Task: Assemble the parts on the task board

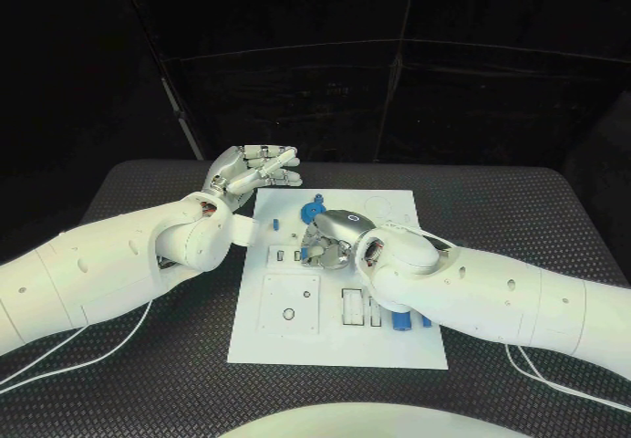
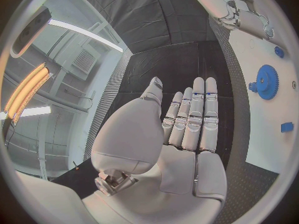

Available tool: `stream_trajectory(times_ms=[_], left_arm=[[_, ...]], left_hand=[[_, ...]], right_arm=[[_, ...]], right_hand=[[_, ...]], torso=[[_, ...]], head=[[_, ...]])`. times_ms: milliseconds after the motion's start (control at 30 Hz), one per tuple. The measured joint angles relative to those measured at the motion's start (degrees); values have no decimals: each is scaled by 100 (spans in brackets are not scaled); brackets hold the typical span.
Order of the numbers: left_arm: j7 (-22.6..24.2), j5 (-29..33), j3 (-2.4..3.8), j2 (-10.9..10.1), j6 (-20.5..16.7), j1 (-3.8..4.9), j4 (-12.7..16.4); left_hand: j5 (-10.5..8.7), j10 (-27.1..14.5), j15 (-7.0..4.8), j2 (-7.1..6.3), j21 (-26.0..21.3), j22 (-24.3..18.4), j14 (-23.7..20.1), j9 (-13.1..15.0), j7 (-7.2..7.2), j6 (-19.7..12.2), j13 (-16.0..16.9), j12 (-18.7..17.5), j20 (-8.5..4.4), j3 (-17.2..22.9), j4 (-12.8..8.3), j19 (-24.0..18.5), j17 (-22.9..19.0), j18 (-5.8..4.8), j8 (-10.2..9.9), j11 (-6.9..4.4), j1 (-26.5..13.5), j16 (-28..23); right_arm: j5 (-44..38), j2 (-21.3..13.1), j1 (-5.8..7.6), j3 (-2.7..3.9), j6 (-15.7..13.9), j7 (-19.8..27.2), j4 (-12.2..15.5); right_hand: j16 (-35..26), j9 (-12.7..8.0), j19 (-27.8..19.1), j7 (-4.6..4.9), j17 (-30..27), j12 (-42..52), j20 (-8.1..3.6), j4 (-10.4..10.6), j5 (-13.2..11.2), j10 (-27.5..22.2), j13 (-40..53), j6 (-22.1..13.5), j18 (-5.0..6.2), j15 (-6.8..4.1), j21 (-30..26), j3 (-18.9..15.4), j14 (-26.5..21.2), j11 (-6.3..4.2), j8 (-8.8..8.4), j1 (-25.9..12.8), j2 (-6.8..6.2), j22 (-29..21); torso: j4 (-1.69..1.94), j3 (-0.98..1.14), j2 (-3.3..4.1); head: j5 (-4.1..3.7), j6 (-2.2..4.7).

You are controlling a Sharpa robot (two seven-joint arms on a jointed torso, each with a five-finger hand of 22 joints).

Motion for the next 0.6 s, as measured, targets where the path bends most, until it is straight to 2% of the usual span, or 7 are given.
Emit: stream_trajectory(times_ms=[233,367,467,600], left_arm=[[-4,0,0,0,0,0,-3],[-7,0,0,0,0,0,-5],[-9,0,0,0,1,0,-6],[-12,0,0,0,1,0,-7]], left_hand=[[0,0,0,0,0,0,0,0,0,0,0,0,0,0,0,0,0,0,0,0,0,0],[0,0,0,0,0,1,0,0,0,0,0,0,0,0,0,0,-1,0,0,0,0,-23],[0,0,0,0,0,1,0,0,0,0,0,0,0,0,0,0,-1,0,0,0,0,-24],[0,0,0,0,0,1,0,0,0,0,0,0,0,0,0,0,-1,0,0,0,0,-24]], right_arm=[[-23,0,2,3,48,0,2],[-43,1,2,2,64,-13,2],[-54,2,-2,-2,81,-24,1],[-69,6,-4,-2,84,-35,0]], right_hand=[[-22,79,-22,-8,0,-67,22,0,0,-52,-60,8,0,0,-22,-1,0,34,-2,-42,-42,-37],[-22,94,-43,-56,0,-120,43,-19,-26,-91,-115,-26,0,4,-45,-19,-4,73,-92,-94,-93,-61],[-22,71,-55,10,-1,-154,54,-19,-25,-114,-132,-105,0,22,-45,-19,-23,96,-134,-117,-106,-71],[-22,33,-63,26,-1,-182,63,-18,-25,-132,-143,-151,0,54,-67,-19,-13,114,-171,-143,-135,-86]], torso=[[-1,1,0],[-2,1,0],[-2,0,0],[-2,0,0]], head=[[-8,3],[-9,3],[-9,3],[-9,4]])
